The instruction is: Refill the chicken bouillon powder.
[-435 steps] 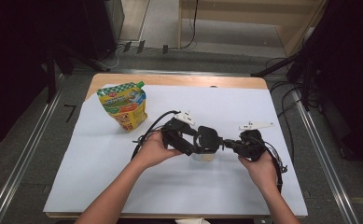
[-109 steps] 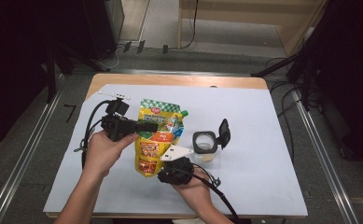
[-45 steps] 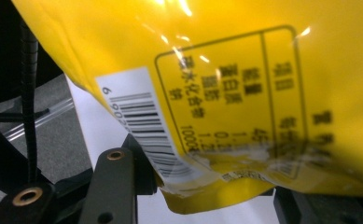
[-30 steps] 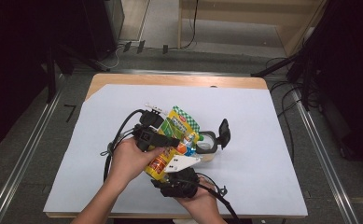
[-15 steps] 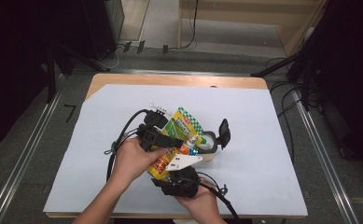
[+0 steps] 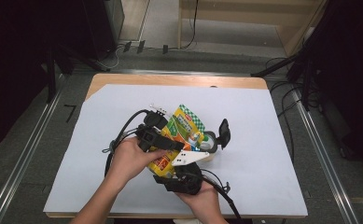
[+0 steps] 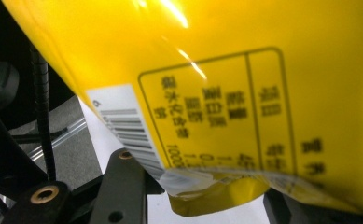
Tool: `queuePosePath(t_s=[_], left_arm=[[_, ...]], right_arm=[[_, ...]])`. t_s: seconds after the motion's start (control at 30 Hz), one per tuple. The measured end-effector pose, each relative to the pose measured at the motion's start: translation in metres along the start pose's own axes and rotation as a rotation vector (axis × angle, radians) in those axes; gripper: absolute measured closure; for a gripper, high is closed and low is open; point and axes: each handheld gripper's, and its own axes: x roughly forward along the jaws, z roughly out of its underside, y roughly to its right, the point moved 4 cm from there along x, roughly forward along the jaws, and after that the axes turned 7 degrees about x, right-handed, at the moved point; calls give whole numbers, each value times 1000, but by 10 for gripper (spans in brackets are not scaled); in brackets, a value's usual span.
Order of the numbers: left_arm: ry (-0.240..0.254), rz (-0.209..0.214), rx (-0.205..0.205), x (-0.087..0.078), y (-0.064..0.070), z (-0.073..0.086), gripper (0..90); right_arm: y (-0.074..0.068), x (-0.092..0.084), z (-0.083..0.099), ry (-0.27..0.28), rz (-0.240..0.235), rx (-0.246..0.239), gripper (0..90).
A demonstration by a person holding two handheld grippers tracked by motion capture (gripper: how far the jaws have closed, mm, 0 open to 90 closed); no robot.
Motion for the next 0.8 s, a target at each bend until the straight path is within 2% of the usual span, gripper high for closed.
queuePosePath(t_s=[0.27, 0.5, 0.57, 0.8], left_arm=[[-9, -20, 1, -1, 1, -1, 672], [-35, -57, -1, -1, 2, -3, 718], [-43, -65, 3, 0, 3, -4, 732], [-55, -74, -5, 3, 2, -7, 746]], right_arm=[[-3, 2, 1, -9, 29, -35, 609], [-10, 6, 2, -35, 86, -126, 556], [-12, 7, 3, -40, 122, -157, 547], [-10, 7, 2, -47, 110, -129, 564]])
